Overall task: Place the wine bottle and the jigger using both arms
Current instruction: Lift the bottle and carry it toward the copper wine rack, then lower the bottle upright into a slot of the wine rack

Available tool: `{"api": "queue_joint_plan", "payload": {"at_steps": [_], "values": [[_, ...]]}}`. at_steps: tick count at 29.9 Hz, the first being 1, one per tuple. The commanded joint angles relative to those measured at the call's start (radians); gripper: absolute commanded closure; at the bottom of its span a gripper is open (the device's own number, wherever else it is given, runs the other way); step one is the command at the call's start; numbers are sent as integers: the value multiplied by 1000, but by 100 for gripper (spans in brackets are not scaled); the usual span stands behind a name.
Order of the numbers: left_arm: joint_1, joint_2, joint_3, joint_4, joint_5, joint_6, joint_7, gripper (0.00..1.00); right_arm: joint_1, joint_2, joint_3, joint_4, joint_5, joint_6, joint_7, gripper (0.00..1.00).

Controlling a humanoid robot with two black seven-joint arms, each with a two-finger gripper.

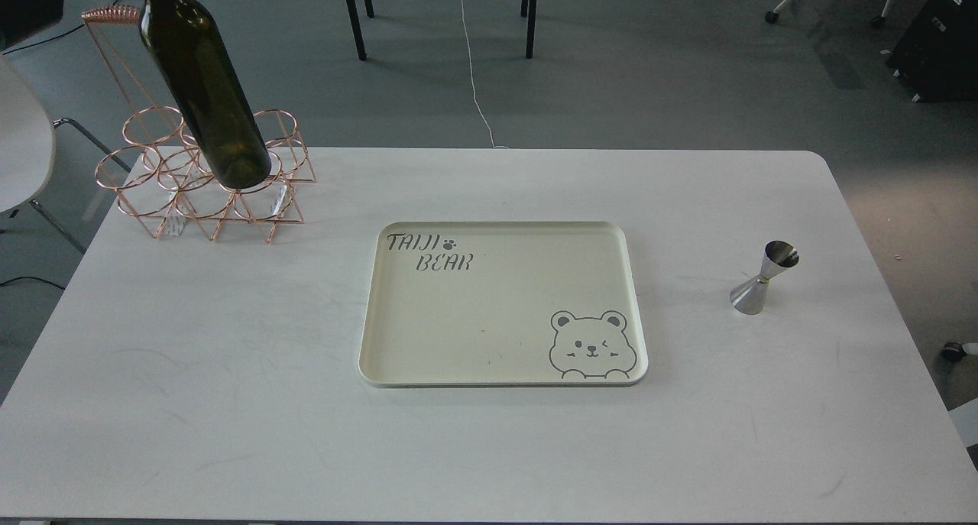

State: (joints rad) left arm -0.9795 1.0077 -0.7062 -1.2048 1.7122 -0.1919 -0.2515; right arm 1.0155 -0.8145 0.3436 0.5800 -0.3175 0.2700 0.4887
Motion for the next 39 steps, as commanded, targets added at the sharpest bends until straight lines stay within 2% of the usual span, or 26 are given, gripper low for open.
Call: {"api": "queue_joint_plan", "payload": {"at_steps": [1,16,39], "values": [[-1,-14,1,30,4,2,0,92,-1,0,0,-2,0,0,0,3],[-18,-61,1,129,4,3,2,93,-3,3,0,0,0,-3,0,3],[-15,-116,30,163,1,18,17,93,-6,3,0,-2,0,-3,0,3]]}}
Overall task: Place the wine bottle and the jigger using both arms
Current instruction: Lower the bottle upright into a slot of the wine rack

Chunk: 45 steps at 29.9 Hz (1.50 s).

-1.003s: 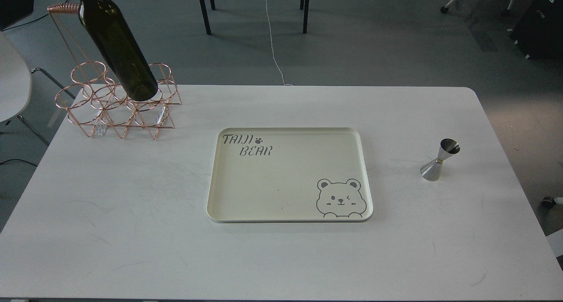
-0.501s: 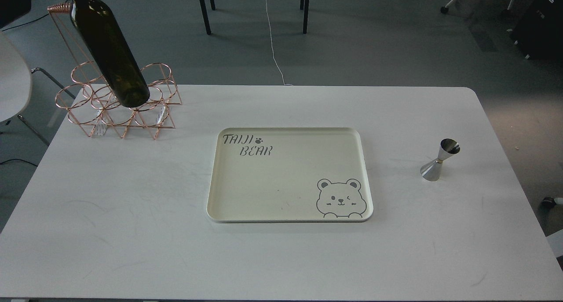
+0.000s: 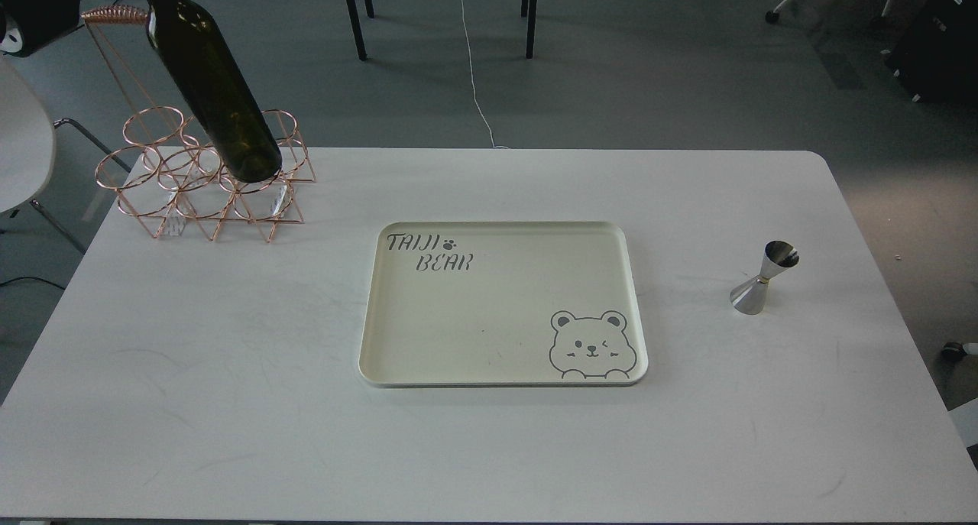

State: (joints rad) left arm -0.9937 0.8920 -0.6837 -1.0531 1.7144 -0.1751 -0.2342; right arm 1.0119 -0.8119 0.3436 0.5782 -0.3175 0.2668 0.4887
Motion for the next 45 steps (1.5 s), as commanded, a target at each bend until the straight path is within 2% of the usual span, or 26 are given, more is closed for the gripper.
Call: {"api": "queue_joint_plan", "payload": {"at_steps": [1,31,38,45], "values": [[0,-2,7,15,-1,3,-1,93,-3,0,0,0,0,0,0,3],[7,-4,36,15,-3,8,-4,92,0,5,0,2,0,2,0,3],[9,-41,81,16,-4,37,-1,91,0,5,0,2,0,2,0,3],[18,-44,171,36,-10,118,-2,87,-4,5,0,2,0,2,0,3]]}}
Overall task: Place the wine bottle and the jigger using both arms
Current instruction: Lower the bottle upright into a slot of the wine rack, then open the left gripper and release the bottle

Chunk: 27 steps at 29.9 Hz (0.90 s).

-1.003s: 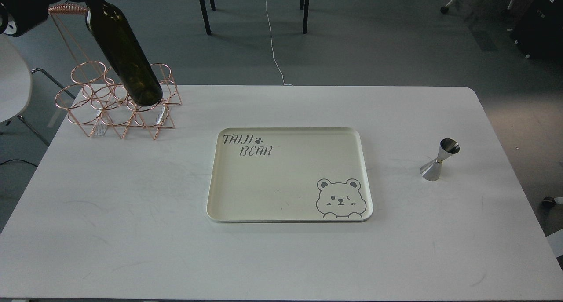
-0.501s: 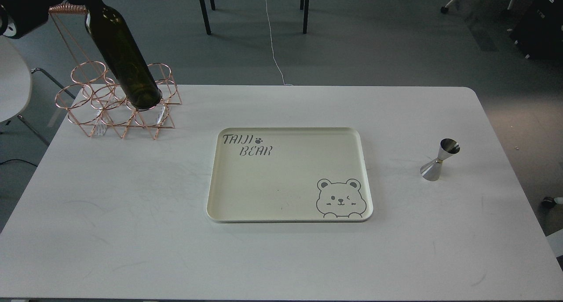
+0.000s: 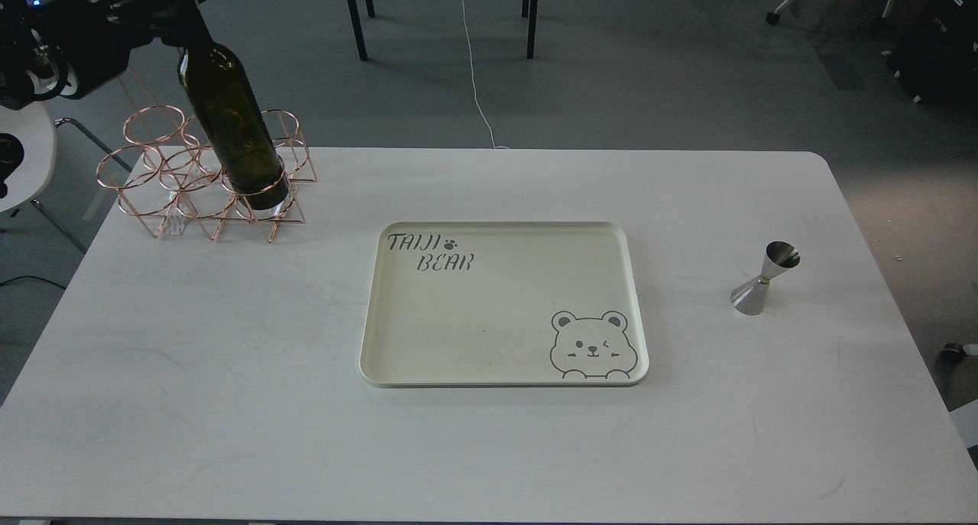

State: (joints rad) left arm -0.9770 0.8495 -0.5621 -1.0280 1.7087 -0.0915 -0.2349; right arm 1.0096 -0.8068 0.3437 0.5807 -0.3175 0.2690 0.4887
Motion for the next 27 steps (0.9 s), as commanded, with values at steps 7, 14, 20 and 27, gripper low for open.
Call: {"api": "queue_joint_plan", "payload": {"at_steps": [7,14,20,27], "values": [[1,-1,111,28,-106,61,-1,73,-2,-2,0,-1,0,1,0,3],[1,-1,116,28,-110,61,-10,53,-2,0,0,-1,0,1,0,3],[1,-1,116,28,-136,61,-11,34,-2,-2,0,-1,0,1,0,3],[-6,3,97,49,-343,73,-13,7,-2,-3,3,-2,0,-4,0,3]]}}
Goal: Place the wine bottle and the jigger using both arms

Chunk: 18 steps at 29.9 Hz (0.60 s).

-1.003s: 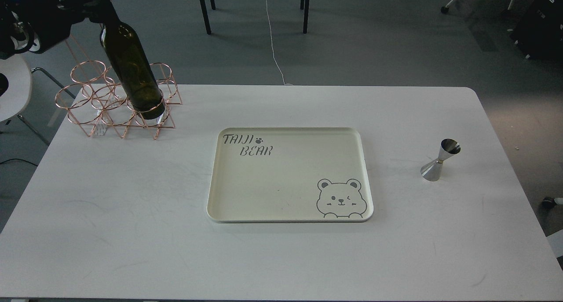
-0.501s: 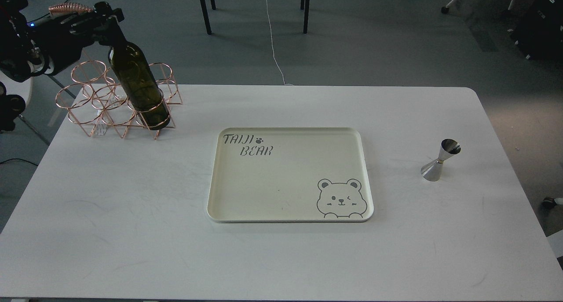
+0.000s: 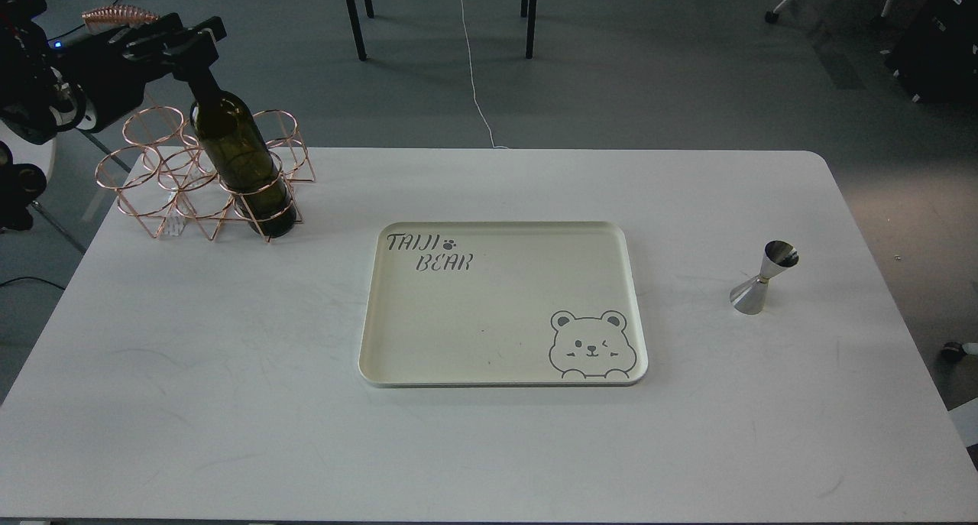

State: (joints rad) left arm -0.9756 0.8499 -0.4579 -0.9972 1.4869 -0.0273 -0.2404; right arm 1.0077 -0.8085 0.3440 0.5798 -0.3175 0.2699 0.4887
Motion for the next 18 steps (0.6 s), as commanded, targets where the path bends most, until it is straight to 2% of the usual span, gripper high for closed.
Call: {"api": "queue_joint_plan", "payload": {"at_steps": [1,3,10,18], "values": [[-11,6,-8,35,-204,15,-7,5,0,-1,4,-1,0,-6,0,3],[-15,11,-8,74,-365,17,-2,2,-3,-5,6,-1,2,-3,0,3],[-18,20,-8,238,-837,4,-7,2,-12,-6,15,-5,17,-9,0,1],[3,15,-5,322,-1333,-65,-7,2,-53,8,13,-47,171,-1,0,1]]}}
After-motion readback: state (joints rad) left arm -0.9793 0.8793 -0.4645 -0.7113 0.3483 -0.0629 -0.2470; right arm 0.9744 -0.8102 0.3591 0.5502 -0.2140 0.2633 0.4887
